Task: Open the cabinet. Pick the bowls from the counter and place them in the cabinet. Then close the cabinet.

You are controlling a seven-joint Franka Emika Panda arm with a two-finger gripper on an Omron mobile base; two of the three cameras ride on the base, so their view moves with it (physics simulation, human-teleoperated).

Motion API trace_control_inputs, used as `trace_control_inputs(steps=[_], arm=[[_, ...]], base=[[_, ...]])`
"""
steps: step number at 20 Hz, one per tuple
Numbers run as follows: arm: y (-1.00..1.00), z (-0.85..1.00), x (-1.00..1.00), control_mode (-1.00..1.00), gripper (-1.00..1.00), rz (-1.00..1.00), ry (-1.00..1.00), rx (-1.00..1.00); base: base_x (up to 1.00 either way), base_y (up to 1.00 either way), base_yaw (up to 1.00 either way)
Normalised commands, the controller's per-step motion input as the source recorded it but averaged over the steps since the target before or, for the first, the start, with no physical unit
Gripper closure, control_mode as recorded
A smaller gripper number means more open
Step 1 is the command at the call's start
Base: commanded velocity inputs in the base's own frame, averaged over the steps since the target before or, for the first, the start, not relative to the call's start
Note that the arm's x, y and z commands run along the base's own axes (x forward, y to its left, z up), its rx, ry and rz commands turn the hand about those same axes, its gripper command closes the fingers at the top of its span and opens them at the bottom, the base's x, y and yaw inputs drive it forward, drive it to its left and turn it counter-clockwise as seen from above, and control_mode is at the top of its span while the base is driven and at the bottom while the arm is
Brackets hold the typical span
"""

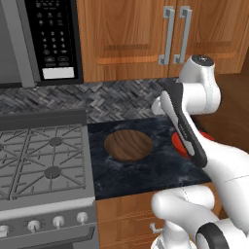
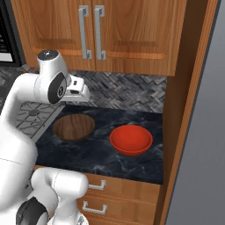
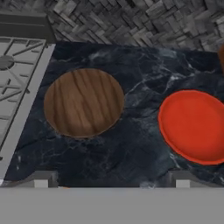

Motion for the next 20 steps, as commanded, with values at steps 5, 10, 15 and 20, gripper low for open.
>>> trace_control_inputs(steps=[5,10,15,20], arm=[[-0.03,0.34,-0.2,-1.0,-1.0,-0.01,-0.2,0.0],[-0.04,0.45,-0.03,-1.0,-1.0,0.0,-0.13,0.0],[-0.17,0.45,0.0,-1.0,-1.0,0.0,-0.1,0.0],[-0.2,0.4,0.0,-1.0,-1.0,0.0,-0.05,0.0]], base=[[0.0,0.0,0.0],[0.0,0.0,0.0],[0.0,0.0,0.0],[0.0,0.0,0.0]])
